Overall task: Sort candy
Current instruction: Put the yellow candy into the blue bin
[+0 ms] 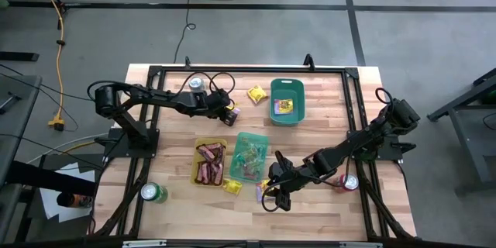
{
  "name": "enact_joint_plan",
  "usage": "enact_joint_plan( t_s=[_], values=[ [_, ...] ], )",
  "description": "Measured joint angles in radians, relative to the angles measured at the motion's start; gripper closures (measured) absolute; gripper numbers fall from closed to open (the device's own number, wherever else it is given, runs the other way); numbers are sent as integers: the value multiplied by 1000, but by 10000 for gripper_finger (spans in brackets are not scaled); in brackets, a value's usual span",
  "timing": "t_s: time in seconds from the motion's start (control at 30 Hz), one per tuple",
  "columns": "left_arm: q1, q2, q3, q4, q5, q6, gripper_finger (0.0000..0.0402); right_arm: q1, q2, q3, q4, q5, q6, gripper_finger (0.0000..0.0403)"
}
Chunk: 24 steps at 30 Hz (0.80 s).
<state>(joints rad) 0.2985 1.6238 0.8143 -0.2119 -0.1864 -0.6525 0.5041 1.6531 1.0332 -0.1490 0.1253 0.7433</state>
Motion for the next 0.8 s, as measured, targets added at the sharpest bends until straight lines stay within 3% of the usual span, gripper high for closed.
enact_joint_plan(
  t_s=[0.13,0.3,0.47,0.6,0.8],
  values=[
    [0,0,0,0,-21,1,302,0,0,0,0,0,-1,222],
    [-6,-9,0,0,-29,-1,390,0,0,0,0,0,0,222],
    [-3,-104,30,14,-27,19,400,0,0,0,0,0,-16,222],
    [-2,-181,88,142,-34,89,401,-7,0,0,5,3,-37,222],
    [9,-98,232,230,10,166,401,-29,0,0,17,4,-37,222]
  ],
)
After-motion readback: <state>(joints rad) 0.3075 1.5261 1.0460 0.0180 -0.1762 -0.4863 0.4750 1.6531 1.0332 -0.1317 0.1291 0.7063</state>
